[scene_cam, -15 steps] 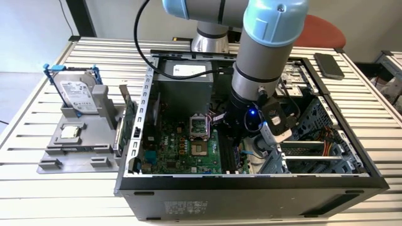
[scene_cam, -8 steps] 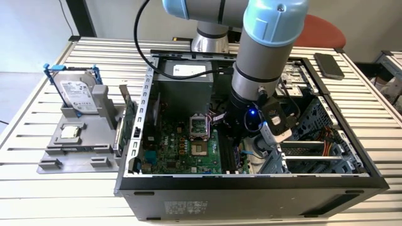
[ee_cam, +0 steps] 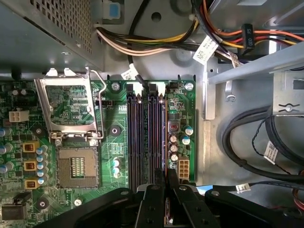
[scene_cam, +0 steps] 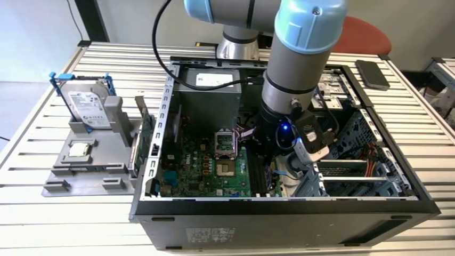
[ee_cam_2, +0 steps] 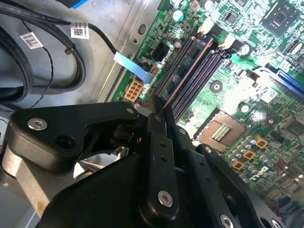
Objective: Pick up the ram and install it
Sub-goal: 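Insert the ram into the slot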
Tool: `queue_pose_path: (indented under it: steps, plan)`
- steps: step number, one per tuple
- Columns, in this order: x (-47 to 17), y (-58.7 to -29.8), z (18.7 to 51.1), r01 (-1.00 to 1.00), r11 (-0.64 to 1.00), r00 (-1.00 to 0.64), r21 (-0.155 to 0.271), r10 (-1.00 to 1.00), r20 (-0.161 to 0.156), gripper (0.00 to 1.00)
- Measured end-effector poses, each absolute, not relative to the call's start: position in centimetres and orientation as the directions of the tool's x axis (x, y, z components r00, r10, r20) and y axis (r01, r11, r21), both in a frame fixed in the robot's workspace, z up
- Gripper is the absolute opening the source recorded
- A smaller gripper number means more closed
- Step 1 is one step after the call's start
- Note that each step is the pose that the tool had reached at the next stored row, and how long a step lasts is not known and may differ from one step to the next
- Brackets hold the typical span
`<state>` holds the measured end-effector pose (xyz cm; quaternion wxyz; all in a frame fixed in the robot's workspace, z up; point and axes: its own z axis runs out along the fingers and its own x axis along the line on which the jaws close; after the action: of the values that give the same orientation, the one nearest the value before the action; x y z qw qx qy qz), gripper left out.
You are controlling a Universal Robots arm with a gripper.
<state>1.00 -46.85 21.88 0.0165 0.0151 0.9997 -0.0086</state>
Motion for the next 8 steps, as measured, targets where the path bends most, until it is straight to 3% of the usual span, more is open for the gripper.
queue_pose_path:
  steps: [8]
  plan:
    - [1.21, -46.6, 21.81, 0.032, 0.999, -0.999, -0.017, 0.031, -0.033, 0.0]
